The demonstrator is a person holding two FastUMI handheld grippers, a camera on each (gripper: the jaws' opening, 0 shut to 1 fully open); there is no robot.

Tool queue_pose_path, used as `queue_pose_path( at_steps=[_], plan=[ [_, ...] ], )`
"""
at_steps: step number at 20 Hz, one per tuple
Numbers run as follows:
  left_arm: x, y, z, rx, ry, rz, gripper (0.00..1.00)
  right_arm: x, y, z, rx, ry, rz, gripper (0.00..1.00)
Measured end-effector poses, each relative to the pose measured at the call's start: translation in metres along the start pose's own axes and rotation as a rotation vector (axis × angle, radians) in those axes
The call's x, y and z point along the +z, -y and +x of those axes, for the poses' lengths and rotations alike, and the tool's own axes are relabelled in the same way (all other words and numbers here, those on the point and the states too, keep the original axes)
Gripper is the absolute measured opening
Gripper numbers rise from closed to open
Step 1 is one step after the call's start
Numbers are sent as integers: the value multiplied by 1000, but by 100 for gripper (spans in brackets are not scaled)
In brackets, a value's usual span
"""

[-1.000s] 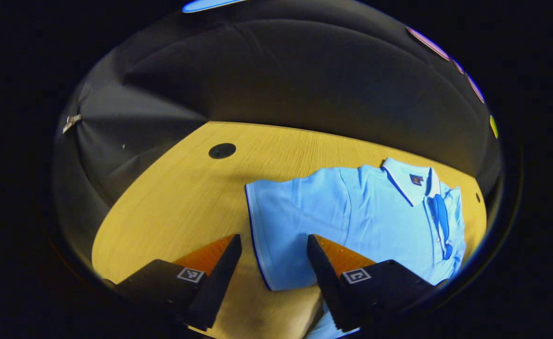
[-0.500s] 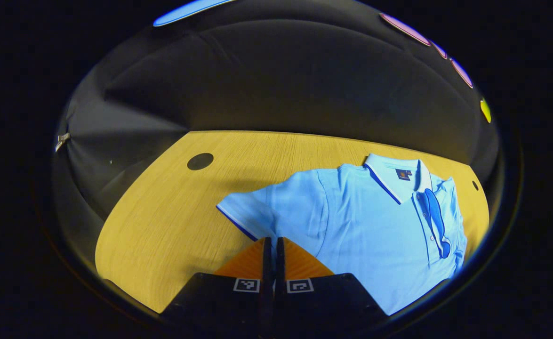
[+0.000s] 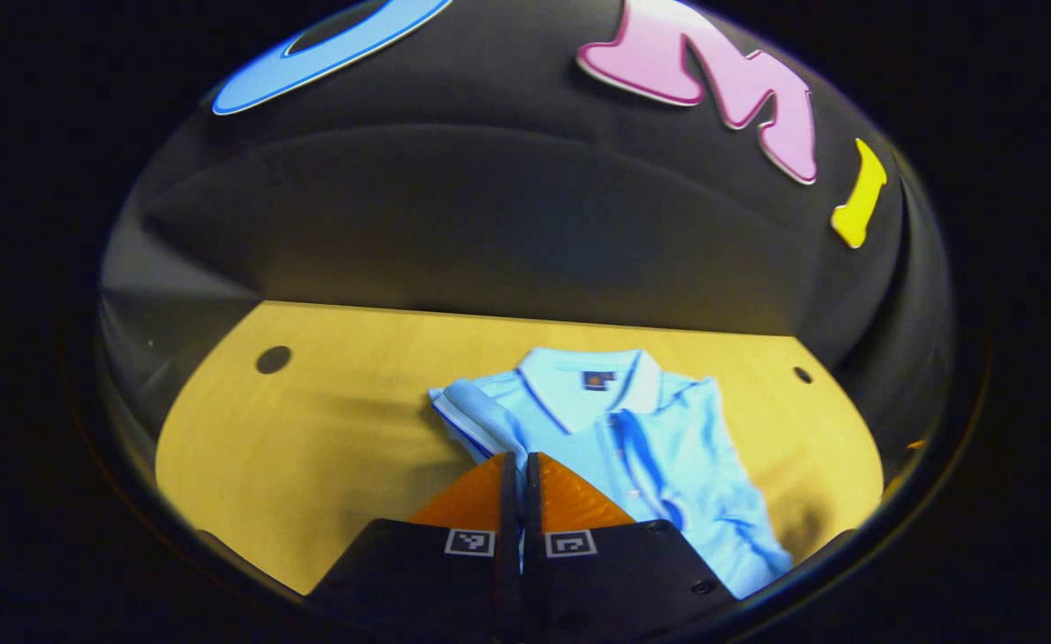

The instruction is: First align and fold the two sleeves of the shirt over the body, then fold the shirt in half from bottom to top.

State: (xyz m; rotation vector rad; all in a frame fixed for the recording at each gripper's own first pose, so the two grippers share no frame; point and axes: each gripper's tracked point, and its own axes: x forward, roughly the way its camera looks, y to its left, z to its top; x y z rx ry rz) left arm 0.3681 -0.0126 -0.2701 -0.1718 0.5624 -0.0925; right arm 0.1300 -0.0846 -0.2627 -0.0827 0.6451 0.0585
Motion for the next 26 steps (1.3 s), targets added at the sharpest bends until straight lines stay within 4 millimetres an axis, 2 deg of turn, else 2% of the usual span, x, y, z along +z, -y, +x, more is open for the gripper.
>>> queue_pose_path(
  at_steps=[2, 3, 5, 7, 9, 11, 12, 13, 14, 18, 21, 23, 26],
  plan=[
    [-8, 29, -4, -59, -17, 2, 8, -6, -6, -5, 7, -8, 5, 98],
    [-10, 42, -9, -97, -20, 4, 17, -9, -9, -8, 11, -11, 1, 98],
    [-18, 61, -20, -164, -23, 15, 54, -14, -16, -15, 16, -13, -3, 98],
    [-28, 68, -41, -191, -10, 46, 90, -22, -26, -24, 26, -20, 6, 98],
    [-39, 60, -68, -162, 6, 63, 96, -34, -39, -34, 39, -37, 22, 98],
    [-56, 50, -104, -126, 15, 60, 98, -48, -52, -45, 51, -58, 38, 98],
    [-67, 42, -124, -108, 18, 59, 97, -58, -60, -51, 58, -74, 45, 98],
    [-80, 33, -145, -85, 17, 59, 92, -69, -67, -57, 62, -92, 52, 98],
    [-96, 23, -165, -58, 11, 58, 98, -79, -74, -63, 67, -109, 62, 98],
    [-173, -10, -235, 12, -72, 33, 97, -123, -100, -84, 77, -185, 91, 98],
    [-229, -24, -267, 54, -157, 35, 98, -152, -113, -94, 65, -235, 83, 98],
    [-254, -28, -281, 74, -193, 55, 97, -168, -118, -97, 56, -257, 72, 98],
    [-282, -21, -284, 76, -245, 45, 98, -187, -125, -99, 40, -282, 59, 98]
  ],
)
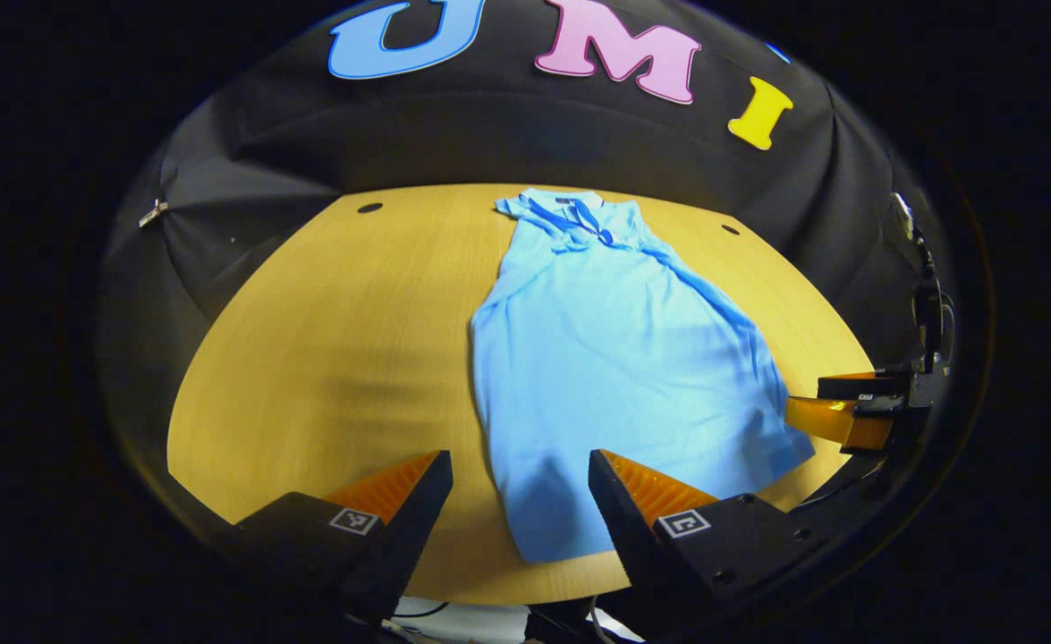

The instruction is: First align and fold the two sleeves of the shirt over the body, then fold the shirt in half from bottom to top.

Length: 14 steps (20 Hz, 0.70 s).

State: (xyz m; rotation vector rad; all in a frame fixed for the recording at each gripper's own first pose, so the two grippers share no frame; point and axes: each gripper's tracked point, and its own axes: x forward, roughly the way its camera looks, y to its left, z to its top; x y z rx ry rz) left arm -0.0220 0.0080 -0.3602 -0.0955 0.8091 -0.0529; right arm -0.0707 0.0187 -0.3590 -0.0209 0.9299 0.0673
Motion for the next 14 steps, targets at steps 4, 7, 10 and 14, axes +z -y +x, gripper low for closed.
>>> queue_pose_path(
  at_steps=[4, 7, 10, 14],
  plan=[
    [-26, 6, 9, 31, -49, 38, 98, -19, -4, 8, -13, -42, -6, 98],
    [-28, 13, 9, 31, -48, 111, 98, -25, -10, 11, -5, -56, -9, 98],
    [-28, 22, 11, 18, -58, 112, 82, -23, -16, 13, 13, -59, -17, 92],
    [-26, 39, 14, -1, -67, 99, 31, -25, -30, 10, 62, -67, -46, 36]
  ],
)
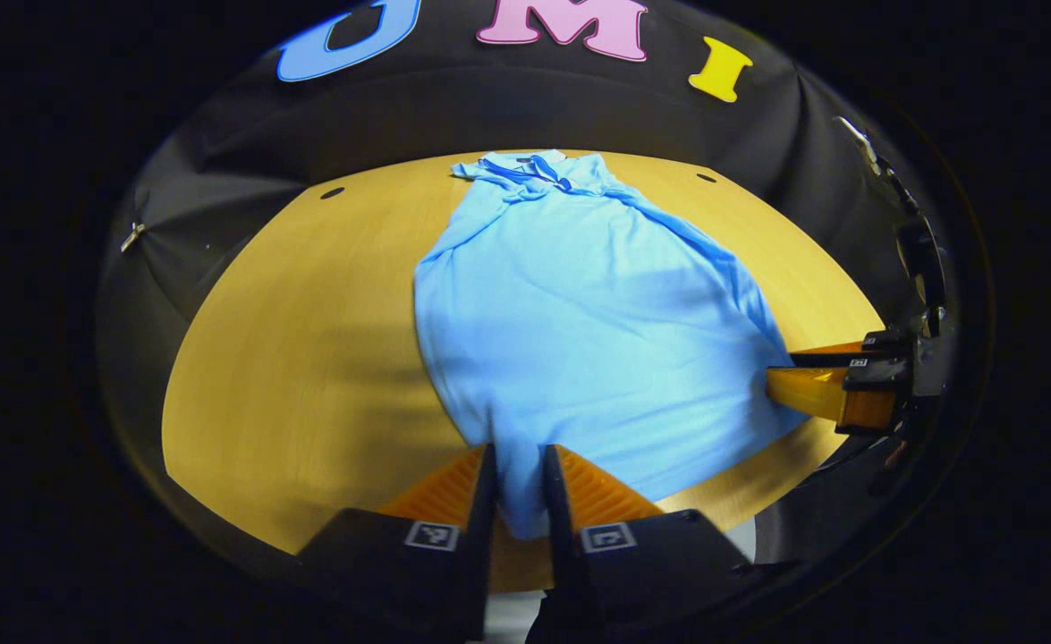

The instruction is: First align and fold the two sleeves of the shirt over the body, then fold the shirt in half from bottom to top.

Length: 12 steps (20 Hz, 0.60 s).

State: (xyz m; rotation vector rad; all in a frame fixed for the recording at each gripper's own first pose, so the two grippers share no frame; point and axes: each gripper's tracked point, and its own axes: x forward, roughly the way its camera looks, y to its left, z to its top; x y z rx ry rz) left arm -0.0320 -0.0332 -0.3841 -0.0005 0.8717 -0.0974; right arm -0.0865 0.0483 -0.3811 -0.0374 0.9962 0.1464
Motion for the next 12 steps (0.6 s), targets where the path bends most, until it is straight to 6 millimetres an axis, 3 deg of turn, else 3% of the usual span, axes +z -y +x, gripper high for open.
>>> queue_pose_path(
  at_steps=[1, 2, 3, 8, 9, 12],
  plan=[
    [1, 3, 0, -4, -6, -10, 18, 2, -2, 0, -2, 12, 5, 31],
    [2, 4, 1, -7, -10, -23, 15, 0, -3, 4, -1, 8, 0, 5],
    [4, 5, 1, -14, -13, -46, 10, 2, -4, 4, 7, 6, -11, 10],
    [11, 6, -5, -42, -42, -133, 6, 4, -2, 2, 77, -37, 23, 1],
    [17, 7, -9, -41, -36, -138, 7, 8, 0, 0, 79, -32, 30, 6],
    [45, 8, -24, -43, -2, -144, 6, 35, 3, -14, 91, 8, 34, 6]
  ],
)
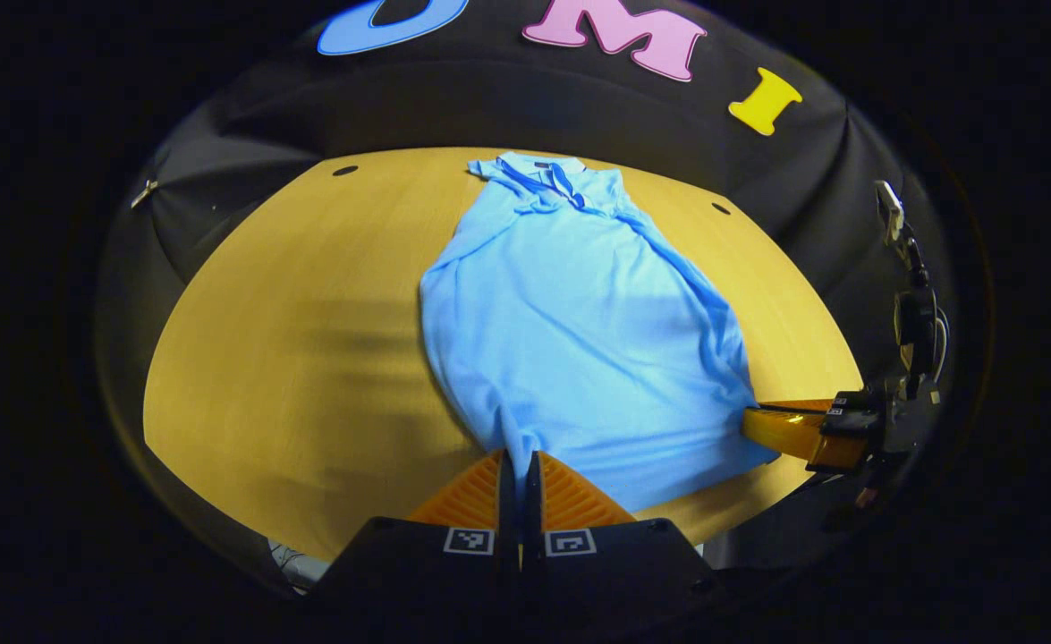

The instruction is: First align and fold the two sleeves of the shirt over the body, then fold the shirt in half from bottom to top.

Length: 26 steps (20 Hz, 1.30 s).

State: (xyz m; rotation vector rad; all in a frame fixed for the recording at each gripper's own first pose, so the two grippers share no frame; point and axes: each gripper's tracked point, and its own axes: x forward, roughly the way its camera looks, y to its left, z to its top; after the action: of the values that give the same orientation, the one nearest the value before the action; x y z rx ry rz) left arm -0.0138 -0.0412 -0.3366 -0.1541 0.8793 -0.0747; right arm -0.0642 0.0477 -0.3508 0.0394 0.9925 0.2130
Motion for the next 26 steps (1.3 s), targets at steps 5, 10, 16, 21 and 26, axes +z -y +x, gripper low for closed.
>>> queue_pose_path(
  at_steps=[5, 10, 16, 21, 26],
  plan=[
    [73, 13, -10, -15, 79, 15, 6, 80, -6, -10, 66, 97, -3, 1],
    [161, 16, -6, -17, 186, -2, 6, 168, 0, 0, 97, 201, -17, 7],
    [260, 6, 26, 9, 291, -46, 6, 265, 15, 29, 112, 303, -52, 6],
    [335, -7, 67, 61, 369, -39, 6, 344, 22, 77, 118, 384, -67, 0],
    [404, -20, 129, 62, 404, -55, 6, 415, 34, 135, 100, 439, -48, 0]
  ],
)
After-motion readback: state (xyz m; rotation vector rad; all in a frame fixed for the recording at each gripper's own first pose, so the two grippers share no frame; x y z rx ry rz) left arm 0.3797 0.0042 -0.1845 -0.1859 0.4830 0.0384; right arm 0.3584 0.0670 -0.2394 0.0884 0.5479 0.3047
